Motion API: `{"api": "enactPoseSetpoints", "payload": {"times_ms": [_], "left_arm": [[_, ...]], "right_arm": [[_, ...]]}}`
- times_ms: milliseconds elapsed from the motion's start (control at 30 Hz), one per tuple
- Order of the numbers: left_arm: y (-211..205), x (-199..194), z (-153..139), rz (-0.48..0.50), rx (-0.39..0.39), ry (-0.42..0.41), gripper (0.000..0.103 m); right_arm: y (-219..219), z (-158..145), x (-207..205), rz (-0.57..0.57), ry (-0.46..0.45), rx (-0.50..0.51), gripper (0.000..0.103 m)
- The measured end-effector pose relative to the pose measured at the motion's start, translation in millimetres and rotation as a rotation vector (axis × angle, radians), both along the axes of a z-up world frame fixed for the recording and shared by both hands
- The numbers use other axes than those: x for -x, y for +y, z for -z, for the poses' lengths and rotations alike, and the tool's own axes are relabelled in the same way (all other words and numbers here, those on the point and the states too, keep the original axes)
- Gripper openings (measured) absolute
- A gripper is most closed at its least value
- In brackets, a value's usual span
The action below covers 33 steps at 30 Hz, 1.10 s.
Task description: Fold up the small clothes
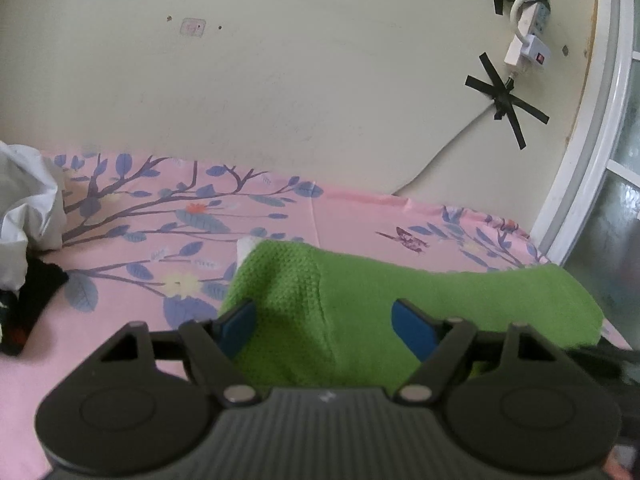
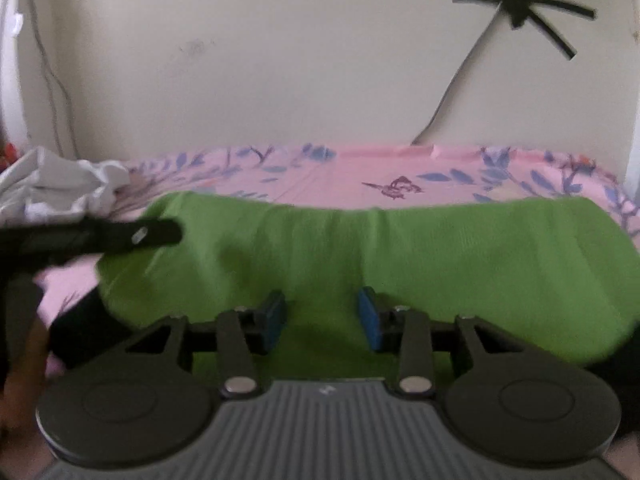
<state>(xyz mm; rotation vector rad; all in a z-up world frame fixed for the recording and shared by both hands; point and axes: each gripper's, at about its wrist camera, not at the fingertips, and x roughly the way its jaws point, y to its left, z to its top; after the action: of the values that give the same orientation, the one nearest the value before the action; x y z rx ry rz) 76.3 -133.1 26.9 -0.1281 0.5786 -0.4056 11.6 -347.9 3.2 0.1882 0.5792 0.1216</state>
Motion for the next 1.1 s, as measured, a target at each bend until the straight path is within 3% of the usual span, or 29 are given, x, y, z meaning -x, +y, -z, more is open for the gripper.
{"api": "enactPoseSetpoints", "payload": {"times_ms": [167, 300, 533, 933, 1100], "left_arm": [[-6, 2, 0, 0.009, -0.040, -0.010, 0.083], [-8, 3, 0, 0.014, -0.058, -0.013, 0.084], [-12, 5, 0, 0.022, -0.082, -0.024, 0.088], [-28, 5, 5, 0.066, -0.192, -0.005, 0.103], [-34, 4, 8, 0.078, -0.256, 0.013, 0.103]], "right_arm": [[-20, 8, 30, 0.013, -0.029, -0.156, 0.031], [-27, 9, 29, 0.000, -0.033, -0.241, 0.038], [-10, 6, 28, -0.027, -0.046, -0.150, 0.050], [-9, 5, 28, -0.026, -0.047, -0.126, 0.051], [-9, 5, 27, -0.027, -0.047, -0.126, 0.051]]}}
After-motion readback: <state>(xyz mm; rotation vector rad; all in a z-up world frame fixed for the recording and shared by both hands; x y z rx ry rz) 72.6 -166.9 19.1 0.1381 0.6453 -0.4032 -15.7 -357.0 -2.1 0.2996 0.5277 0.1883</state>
